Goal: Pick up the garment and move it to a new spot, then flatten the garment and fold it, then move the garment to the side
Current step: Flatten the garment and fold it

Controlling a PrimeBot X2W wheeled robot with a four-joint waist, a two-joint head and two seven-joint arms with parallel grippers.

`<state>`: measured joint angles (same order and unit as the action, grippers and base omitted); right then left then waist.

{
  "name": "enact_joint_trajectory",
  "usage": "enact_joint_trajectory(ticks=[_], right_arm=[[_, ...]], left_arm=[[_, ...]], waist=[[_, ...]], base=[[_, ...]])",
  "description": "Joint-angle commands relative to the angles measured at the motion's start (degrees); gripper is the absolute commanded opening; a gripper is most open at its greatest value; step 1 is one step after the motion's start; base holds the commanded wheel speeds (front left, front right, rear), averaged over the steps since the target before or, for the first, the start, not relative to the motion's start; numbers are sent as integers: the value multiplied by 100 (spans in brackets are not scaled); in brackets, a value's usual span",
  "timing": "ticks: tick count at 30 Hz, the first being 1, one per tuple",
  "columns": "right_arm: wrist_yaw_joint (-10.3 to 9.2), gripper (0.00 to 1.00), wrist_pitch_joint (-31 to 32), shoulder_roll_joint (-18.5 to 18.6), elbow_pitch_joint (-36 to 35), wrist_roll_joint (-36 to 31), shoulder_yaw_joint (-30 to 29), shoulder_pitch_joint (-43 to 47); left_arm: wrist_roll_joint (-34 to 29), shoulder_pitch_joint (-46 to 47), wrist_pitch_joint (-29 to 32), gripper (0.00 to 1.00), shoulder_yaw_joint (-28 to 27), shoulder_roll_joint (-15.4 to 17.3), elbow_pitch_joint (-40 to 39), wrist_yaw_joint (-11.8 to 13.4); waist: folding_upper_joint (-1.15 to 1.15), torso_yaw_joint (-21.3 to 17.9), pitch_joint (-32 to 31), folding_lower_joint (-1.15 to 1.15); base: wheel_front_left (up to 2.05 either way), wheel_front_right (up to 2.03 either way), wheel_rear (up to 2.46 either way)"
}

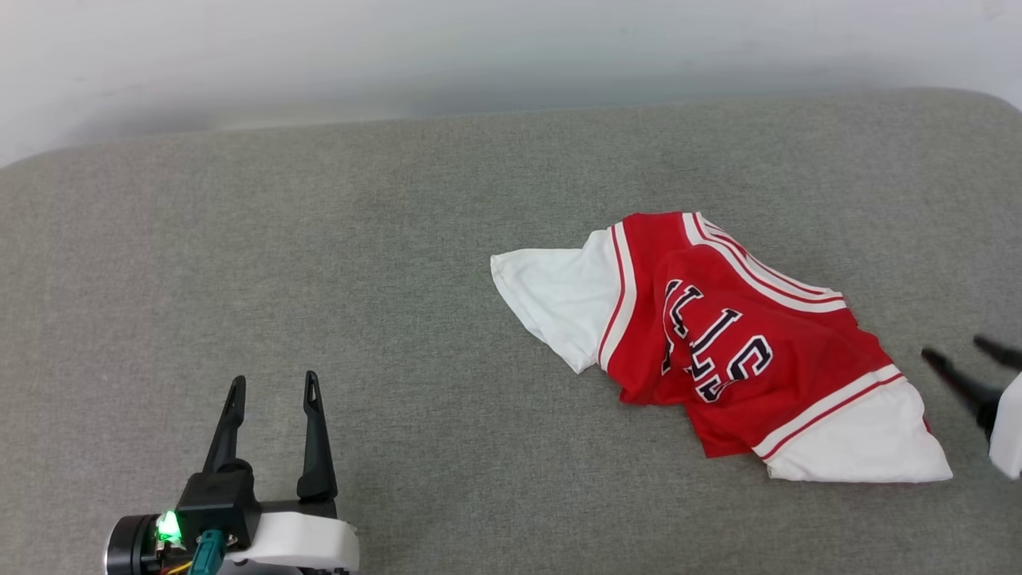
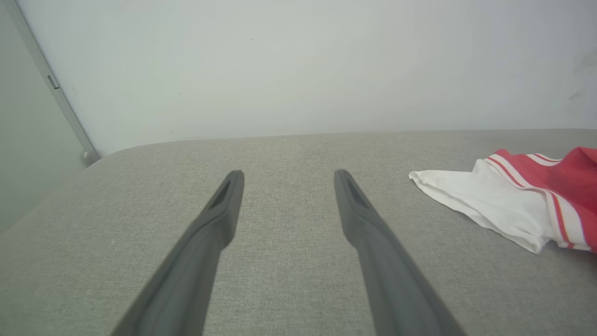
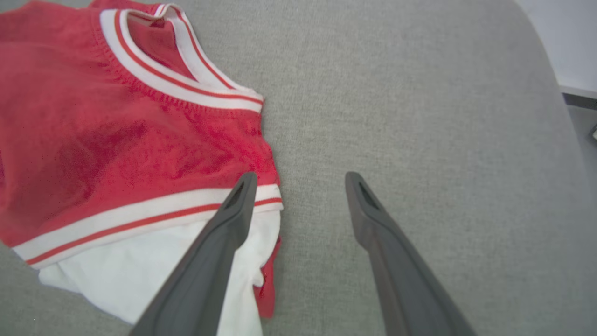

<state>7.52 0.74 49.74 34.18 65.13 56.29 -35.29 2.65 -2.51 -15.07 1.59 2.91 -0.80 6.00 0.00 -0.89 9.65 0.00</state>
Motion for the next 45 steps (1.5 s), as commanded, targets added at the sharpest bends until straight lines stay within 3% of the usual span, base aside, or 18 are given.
enact_joint_trajectory(ticks=[1, 6, 8, 11, 17, 20, 25, 30, 33, 36, 45], right_arm=[[-5, 100, -283, -11, 4, -144, -123, -114], [-6, 100, -1433, -222, 196, -771, -899, -352], [-5, 100, -1563, -432, 232, -1143, -1311, -386], [-5, 100, -1595, -804, -36, -1910, -2394, -351], [-5, 100, -1593, -2080, -1467, -3832, -4716, 763], [-5, 100, -1593, -2689, -2230, -4471, -5266, 1360], [-5, 100, -1594, -3272, -3042, -4953, -5585, 1949], [-5, 100, -1593, -3436, -3484, -5201, -5581, 2250], [-5, 100, -1593, -3506, -3673, -5244, -5561, 2313], [-5, 100, -1593, -3555, -3797, -5308, -5522, 2323], [-5, 100, -1594, -3635, -3975, -5495, -5378, 2135]], left_arm=[[-51, 0, -15, 100, -27, 12, 1, -41], [-131, 225, -15, 100, -104, 137, -11, -152], [-158, 365, -15, 100, -124, 213, -28, -217], [-207, 664, -15, 100, -139, 354, -66, -321], [-264, 1492, -15, 100, -39, 691, 96, -643], [-294, 1981, -15, 100, 37, 839, 267, -810], [-335, 2789, -4, 100, 314, 1084, 820, -1089], [-135, 3820, 465, 100, 746, 1254, 1320, -1295], [79, 4443, 1080, 100, 1125, 1443, 1566, -1332], [560, 5007, 1817, 100, 1903, 1695, 1771, -1335], [2845, 6433, 4267, 100, 4203, 2528, 1998, -1338]], waist=[[0, -46, -53, 0], [0, -134, -85, 0], [0, -169, -71, 0], [0, -233, -15, 0], [0, -305, 130, 0], [0, -336, 206, 0], [0, -397, 316, 0], [0, -466, 465, 0], [0, -533, 596, 0], [0, -606, 741, 0], [0, -825, 1172, 0]], base=[[0, 0, 0], [0, 0, 0], [0, 0, 0], [0, 0, 0], [0, 0, 0], [0, 0, 0], [0, 0, 0], [0, 0, 0], [0, 0, 0], [0, 0, 0], [0, 0, 0]])
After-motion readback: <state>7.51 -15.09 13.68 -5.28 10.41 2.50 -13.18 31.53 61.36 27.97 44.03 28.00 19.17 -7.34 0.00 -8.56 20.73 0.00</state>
